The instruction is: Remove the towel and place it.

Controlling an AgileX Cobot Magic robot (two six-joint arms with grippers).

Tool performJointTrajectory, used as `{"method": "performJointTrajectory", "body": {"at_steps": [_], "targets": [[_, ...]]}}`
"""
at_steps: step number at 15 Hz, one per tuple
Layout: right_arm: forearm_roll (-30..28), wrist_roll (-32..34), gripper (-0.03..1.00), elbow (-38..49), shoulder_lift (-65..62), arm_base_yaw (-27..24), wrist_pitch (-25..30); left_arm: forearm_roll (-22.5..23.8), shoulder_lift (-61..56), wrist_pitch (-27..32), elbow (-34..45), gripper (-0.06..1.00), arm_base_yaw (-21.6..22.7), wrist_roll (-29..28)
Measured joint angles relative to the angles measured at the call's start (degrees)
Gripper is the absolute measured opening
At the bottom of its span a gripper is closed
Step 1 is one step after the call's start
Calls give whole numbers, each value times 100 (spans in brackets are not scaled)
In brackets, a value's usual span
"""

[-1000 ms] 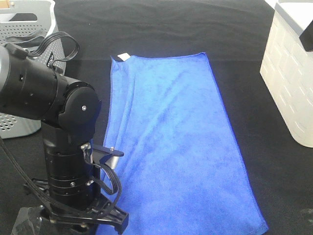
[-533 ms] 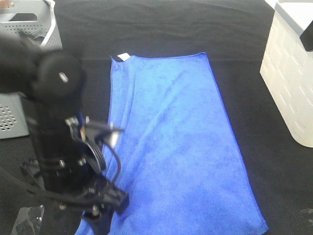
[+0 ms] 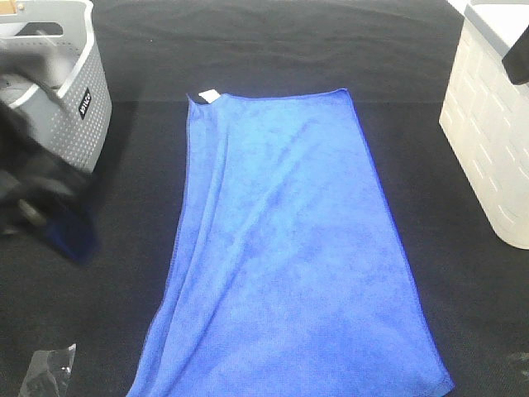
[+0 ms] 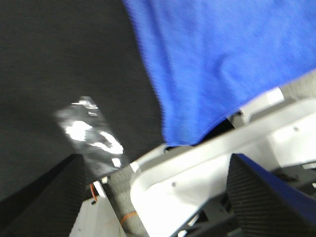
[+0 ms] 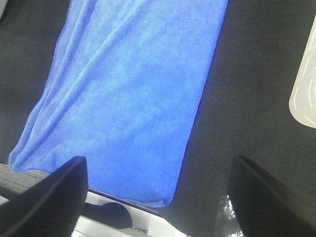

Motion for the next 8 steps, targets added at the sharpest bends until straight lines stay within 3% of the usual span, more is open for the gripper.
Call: {"method": "performJointTrajectory", "body": {"at_steps": [5,8], "targets": [[0,11,78,0,0,0,0,1094,-1238,321,-138,75,1765,178],[-115,11,78,0,0,0,0,1306,-1650,344,-143,75,2836,527]]}}
